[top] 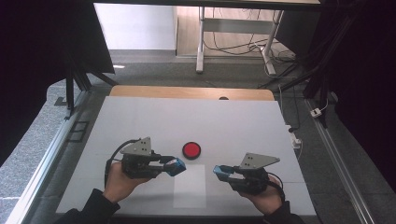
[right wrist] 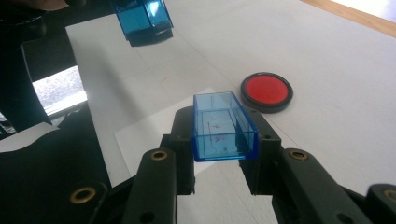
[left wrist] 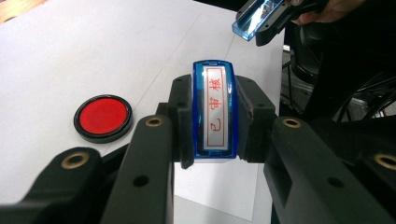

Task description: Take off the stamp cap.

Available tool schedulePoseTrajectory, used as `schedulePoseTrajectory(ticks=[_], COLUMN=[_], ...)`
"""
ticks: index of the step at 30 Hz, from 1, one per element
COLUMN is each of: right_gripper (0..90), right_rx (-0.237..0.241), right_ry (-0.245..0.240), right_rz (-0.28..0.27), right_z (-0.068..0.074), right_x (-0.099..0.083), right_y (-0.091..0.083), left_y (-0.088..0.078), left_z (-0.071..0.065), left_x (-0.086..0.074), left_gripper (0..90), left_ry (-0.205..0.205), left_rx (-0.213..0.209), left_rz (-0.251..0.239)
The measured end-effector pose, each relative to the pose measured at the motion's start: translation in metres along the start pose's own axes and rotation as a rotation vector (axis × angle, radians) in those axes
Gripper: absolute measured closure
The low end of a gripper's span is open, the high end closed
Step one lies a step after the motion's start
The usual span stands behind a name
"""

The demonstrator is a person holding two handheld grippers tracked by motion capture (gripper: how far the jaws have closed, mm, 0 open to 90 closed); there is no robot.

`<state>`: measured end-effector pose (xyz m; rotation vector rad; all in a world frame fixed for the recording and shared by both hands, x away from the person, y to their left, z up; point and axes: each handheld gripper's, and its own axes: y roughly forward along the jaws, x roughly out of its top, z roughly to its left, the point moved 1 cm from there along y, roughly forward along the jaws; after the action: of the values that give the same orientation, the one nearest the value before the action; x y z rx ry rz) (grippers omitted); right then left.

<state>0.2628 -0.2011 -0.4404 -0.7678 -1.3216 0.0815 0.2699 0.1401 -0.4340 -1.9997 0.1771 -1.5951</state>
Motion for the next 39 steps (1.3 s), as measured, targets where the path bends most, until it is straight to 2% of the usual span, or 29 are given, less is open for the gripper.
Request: schedulePoseTrajectory(ticks=[7, 17, 28, 31, 39], right_gripper=[68.8, 68.8, 68.8, 68.8, 68.8], right_rx=[-0.043, -0.106, -0.198, -0.241, -0.263], right_ry=[0.043, 0.071, 0.184, 0.194, 0.243], right_rz=[-0.005, -0.003, -0.015, 0.015, 0.027], right_z=[-0.001, -0.008, -0.017, -0.019, -0.021], right_x=[-0.009, -0.026, -0.043, -0.048, -0.057], right_y=[-0.013, -0.034, -0.055, -0.059, -0.066], left_y=[-0.001, -0.004, -0.006, -0.007, -0.009], left_z=[0.0, 0.002, 0.005, 0.007, 0.01], left_x=[0.0, 0.001, 0.002, 0.002, 0.003], left_gripper=[70.4, 70.4, 70.4, 70.4, 70.4], left_ry=[0.001, -0.004, -0.009, -0.017, -0.035], left_rx=[0.003, 0.005, 0.023, 0.026, 0.038], left_rz=[-0.003, -0.014, -0.017, -0.014, -0.016])
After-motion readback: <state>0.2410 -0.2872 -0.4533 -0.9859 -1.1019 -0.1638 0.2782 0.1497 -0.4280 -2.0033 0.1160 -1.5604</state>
